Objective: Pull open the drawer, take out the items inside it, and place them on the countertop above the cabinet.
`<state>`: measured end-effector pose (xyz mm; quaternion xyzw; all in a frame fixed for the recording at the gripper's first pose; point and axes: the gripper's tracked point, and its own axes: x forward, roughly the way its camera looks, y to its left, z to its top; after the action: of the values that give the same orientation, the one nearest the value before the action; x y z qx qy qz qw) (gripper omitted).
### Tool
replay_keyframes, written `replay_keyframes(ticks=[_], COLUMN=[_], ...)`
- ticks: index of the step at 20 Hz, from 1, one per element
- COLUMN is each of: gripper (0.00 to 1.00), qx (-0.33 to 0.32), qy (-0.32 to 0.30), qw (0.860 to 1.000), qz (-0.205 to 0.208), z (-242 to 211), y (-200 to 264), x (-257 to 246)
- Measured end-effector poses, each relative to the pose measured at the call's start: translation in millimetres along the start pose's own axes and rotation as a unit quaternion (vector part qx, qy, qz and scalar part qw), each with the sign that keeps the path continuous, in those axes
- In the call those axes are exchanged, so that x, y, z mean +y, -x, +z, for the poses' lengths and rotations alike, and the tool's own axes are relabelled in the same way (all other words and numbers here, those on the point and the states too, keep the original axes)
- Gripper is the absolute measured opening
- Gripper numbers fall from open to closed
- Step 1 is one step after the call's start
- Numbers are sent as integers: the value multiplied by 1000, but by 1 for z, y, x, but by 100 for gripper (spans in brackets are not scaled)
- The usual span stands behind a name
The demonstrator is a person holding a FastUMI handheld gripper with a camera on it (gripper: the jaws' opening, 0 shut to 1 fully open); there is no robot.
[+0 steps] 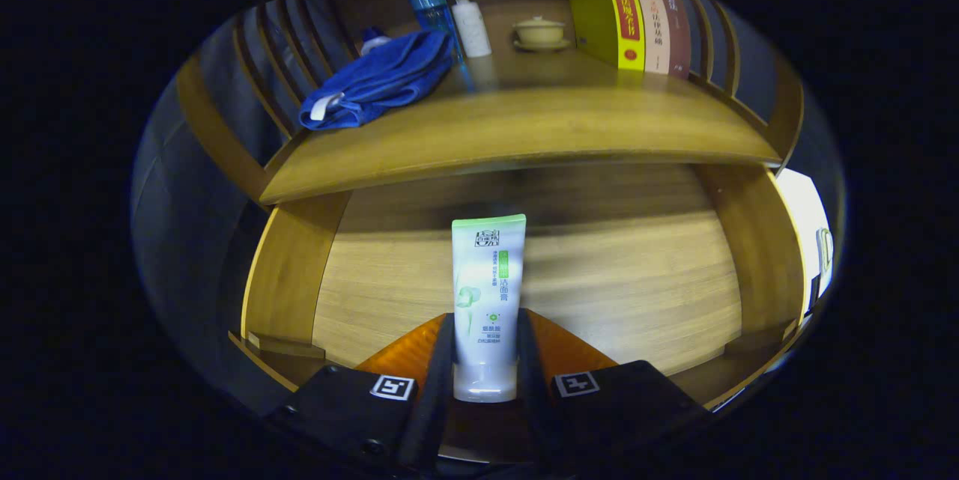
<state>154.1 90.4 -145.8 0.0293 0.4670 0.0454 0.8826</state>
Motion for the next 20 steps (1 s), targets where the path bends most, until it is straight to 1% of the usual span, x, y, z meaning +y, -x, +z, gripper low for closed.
replay_keyframes(ticks=[6, 11, 12, 14, 16, 17, 19, 20], gripper=[54, 54, 54, 54, 54, 54, 54, 54], qx=[-72, -113, -121, -135, -145, -143, -148, -153], qy=[26, 19, 15, -10, -11, -17, -61, -69], qw=[997, 993, 992, 990, 989, 989, 984, 983], qz=[4, 5, 10, 38, 32, 38, 73, 76], z=[8, 22, 26, 38, 48, 49, 60, 67], y=[35, 54, 58, 65, 69, 71, 76, 78], x=[5, 3, 5, 15, 9, 9, 19, 16])
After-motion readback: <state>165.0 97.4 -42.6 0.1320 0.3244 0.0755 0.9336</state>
